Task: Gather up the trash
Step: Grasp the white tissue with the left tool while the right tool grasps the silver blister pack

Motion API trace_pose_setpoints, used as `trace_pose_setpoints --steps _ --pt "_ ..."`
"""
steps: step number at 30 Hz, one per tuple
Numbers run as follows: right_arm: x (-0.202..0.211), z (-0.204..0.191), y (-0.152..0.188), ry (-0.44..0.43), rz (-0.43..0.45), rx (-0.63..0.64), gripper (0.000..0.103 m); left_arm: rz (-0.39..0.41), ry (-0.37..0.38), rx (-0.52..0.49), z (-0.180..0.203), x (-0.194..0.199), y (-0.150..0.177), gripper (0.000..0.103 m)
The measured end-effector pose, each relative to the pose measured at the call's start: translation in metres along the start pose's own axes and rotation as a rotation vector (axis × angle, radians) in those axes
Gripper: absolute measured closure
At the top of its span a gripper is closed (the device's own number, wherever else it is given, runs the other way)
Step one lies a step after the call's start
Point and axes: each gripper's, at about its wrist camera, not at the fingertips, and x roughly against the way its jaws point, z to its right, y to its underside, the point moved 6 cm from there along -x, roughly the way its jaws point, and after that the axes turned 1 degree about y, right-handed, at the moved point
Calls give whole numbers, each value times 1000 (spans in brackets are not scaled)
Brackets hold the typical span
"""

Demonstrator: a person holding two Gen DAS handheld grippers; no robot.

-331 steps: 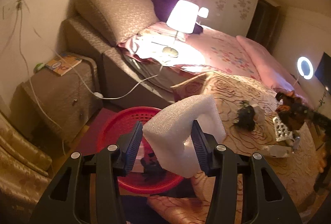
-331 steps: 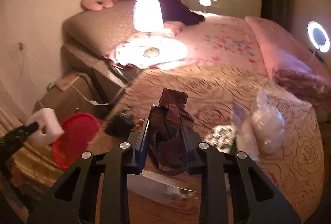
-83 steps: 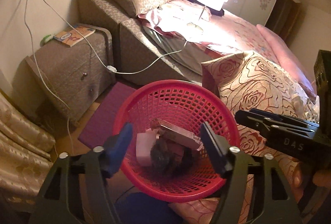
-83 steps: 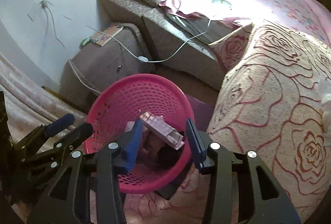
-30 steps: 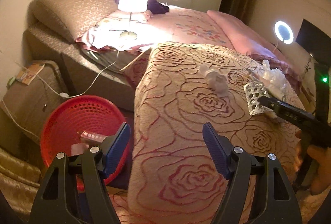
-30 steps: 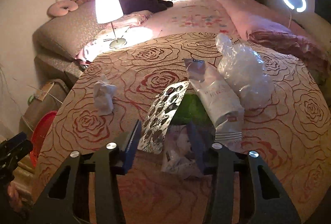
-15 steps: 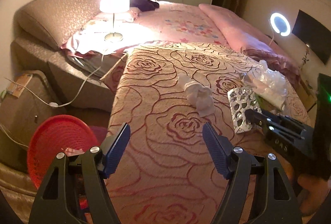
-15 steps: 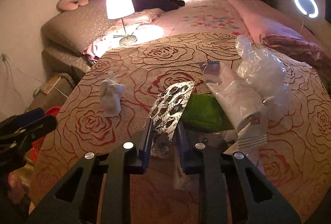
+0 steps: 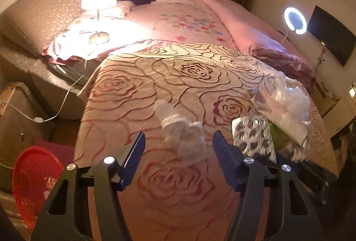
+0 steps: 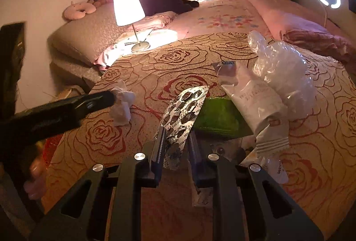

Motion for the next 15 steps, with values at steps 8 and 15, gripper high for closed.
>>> trace_pose_setpoints --steps 8,15 --pt "0 2 1 -10 -6 -15 83 -72 25 52 -7 -33 -4 65" --pt "0 -2 1 6 -10 -11 83 -44 33 19 -5 -22 6 73"
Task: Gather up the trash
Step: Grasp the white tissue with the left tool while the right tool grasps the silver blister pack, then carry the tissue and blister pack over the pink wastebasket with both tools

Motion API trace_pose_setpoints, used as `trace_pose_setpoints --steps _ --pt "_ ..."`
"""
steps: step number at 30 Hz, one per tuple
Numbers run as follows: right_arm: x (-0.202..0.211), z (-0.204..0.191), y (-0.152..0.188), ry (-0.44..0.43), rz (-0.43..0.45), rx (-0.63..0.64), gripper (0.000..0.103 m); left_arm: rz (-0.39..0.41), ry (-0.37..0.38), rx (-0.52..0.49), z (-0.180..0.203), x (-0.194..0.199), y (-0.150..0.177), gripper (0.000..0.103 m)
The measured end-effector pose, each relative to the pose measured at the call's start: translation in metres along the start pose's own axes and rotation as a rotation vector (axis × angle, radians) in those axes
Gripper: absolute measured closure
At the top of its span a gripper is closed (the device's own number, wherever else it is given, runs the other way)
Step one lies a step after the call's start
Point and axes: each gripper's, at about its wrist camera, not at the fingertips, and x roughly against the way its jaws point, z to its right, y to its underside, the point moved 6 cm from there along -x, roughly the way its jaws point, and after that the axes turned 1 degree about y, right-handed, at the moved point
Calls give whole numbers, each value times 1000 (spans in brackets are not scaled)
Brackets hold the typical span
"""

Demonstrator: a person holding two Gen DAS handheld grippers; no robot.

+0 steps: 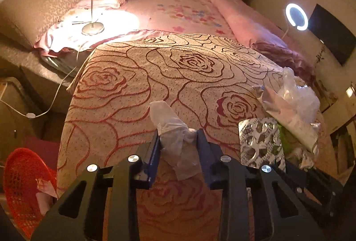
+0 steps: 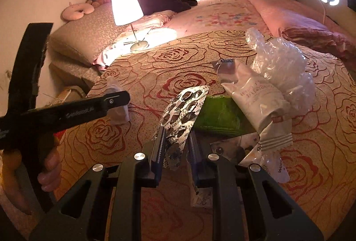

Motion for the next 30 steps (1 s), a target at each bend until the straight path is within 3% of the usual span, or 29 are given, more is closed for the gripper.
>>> trace_pose_setpoints --steps 10,22,30 --pt "9 -14 0 -5 -4 41 87 23 -66 -30 -15 32 32 73" --pt "16 -47 8 -30 -28 123 90 57 -69 13 -32 69 67 73" --pt "3 -54 13 1 -61 137 87 66 -62 29 -34 79 81 73"
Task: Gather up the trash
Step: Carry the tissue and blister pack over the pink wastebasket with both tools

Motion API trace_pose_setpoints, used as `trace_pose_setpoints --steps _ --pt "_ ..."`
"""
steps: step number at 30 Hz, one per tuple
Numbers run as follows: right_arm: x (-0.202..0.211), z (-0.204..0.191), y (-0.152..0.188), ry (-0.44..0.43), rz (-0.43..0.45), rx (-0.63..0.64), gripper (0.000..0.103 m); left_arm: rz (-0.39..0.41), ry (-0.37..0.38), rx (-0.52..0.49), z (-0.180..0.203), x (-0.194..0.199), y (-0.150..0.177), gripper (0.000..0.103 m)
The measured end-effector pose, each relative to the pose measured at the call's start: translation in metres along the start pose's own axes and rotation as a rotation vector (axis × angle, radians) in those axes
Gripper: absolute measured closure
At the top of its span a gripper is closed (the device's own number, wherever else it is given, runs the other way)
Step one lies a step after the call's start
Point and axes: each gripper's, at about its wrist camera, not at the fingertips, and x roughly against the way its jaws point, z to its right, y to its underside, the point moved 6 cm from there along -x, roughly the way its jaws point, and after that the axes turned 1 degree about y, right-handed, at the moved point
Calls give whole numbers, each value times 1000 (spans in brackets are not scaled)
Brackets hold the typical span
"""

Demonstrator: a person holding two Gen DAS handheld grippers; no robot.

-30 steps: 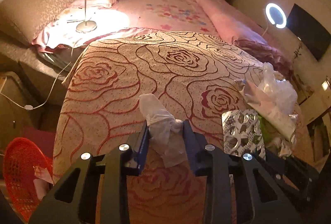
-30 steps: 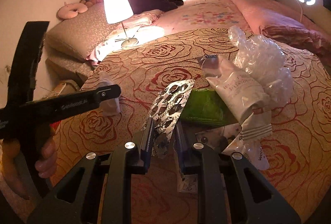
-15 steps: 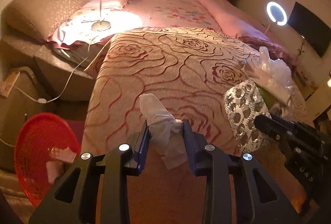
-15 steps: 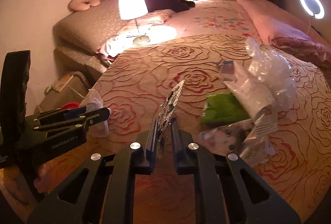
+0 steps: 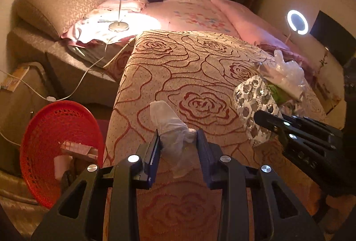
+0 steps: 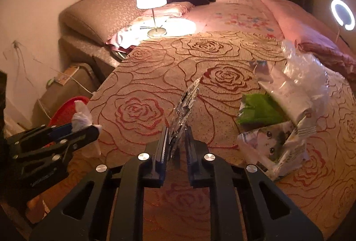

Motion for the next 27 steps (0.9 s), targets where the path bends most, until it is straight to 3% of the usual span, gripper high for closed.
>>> trace_pose_setpoints --steps 11,27 --pt "-7 -1 3 -20 -8 -14 90 16 -8 2 -5 9 7 73" --pt "10 -27 2 -84 13 3 95 58 -38 94 -45 36 14 73"
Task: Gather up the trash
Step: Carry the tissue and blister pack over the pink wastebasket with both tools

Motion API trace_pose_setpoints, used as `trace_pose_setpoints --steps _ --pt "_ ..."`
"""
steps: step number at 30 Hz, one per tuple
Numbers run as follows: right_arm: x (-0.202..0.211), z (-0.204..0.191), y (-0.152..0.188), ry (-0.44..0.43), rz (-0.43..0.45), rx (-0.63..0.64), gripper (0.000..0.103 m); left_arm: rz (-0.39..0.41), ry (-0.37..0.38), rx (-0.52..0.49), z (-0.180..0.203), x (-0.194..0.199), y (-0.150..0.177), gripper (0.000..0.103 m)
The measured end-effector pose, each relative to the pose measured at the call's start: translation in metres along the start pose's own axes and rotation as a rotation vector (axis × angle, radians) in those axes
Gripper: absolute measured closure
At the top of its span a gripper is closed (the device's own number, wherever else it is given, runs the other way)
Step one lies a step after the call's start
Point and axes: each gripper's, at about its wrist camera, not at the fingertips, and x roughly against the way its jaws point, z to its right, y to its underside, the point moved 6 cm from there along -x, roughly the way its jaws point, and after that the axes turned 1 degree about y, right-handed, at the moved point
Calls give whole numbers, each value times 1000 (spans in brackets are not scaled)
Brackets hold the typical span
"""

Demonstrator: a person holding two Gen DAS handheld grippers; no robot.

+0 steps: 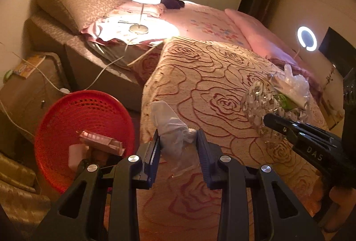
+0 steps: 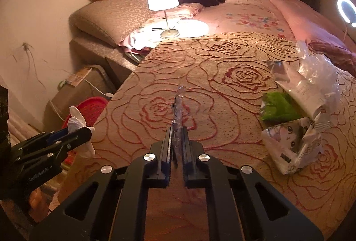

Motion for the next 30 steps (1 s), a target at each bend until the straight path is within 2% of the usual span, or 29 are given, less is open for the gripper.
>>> trace_pose_setpoints --steps 13,30 --pt "8 -38 -6 -40 19 58 95 60 -38 48 -32 29 -3 73" --pt "-20 -103 -10 -120 -36 151 95 78 -146 128 -91 42 3 73"
